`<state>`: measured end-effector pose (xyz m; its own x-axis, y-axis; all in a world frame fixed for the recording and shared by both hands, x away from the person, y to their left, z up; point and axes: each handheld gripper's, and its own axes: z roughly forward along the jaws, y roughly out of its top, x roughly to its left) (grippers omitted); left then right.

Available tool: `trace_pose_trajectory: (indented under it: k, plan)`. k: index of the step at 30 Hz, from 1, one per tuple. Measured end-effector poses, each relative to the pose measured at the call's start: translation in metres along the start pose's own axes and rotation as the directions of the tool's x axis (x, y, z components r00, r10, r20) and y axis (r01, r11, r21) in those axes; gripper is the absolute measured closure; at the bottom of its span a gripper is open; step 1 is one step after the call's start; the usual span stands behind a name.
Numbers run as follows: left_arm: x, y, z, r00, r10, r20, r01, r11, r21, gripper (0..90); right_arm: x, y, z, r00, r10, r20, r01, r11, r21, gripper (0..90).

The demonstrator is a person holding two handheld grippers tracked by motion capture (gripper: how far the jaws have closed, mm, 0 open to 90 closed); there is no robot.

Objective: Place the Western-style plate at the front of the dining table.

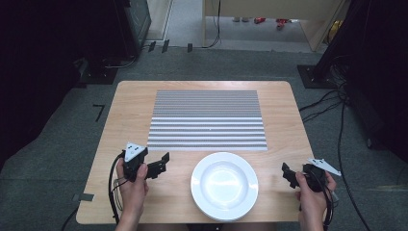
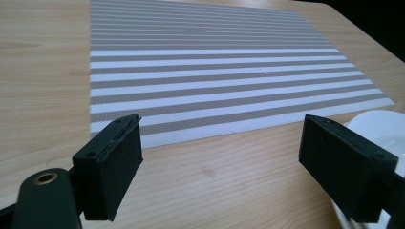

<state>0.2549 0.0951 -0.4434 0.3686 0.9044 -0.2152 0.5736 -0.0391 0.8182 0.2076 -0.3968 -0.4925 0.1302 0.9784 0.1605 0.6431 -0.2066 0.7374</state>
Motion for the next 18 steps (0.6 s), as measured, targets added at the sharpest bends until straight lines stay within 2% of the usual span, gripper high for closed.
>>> trace_pose_trajectory:
  k: [6,7,8,9,10,12,13,15,18]
  plan:
    - [-0.02,-0.005,0.011,0.9985,0.004,0.054,-0.004,1.0,0.008,14.9,0.008,-0.013,0.002,0.9986,-0.039,0.036,0.039,0.9992,-0.01,13.4]
    - [-0.029,-0.007,0.014,0.9974,0.029,0.066,-0.03,0.9993,0.021,14.9,0.008,-0.016,0.002,0.9986,-0.039,0.035,0.04,0.9991,-0.018,13.5]
    - [-0.029,-0.007,0.014,0.9974,0.029,0.066,-0.03,0.9993,0.021,14.9,0.008,-0.016,0.002,0.9986,-0.039,0.035,0.04,0.9991,-0.018,13.5]
    - [-0.038,-0.01,0.018,0.9955,0.056,0.077,-0.059,0.9975,0.038,14.9,0.008,-0.018,0.002,0.9984,-0.042,0.037,0.043,0.9988,-0.023,13.6]
    - [-0.038,-0.01,0.018,0.9955,0.056,0.077,-0.059,0.9975,0.038,14.9,0.008,-0.018,0.002,0.9985,-0.042,0.036,0.043,0.9988,-0.025,13.6]
    - [-0.045,-0.013,0.019,0.991,0.1,0.088,-0.105,0.9934,0.047,14.9,0.008,-0.019,0.002,0.9985,-0.042,0.035,0.043,0.9987,-0.026,13.7]
    - [-0.047,-0.014,0.019,0.9903,0.102,0.095,-0.107,0.9933,0.046,14.9,0.009,-0.018,0.002,0.9985,-0.046,0.031,0.047,0.9984,-0.032,13.8]
    - [-0.049,-0.015,0.019,0.9895,0.063,0.13,-0.068,0.9972,0.03,14.9,0.013,-0.019,0.0,0.9981,-0.059,0.02,0.06,0.9974,-0.04,13.8]
    - [-0.053,-0.016,0.021,0.9882,0.069,0.137,-0.073,0.997,0.025,14.9,0.016,-0.02,0.0,0.9978,-0.066,0.006,0.066,0.997,-0.041,13.7]
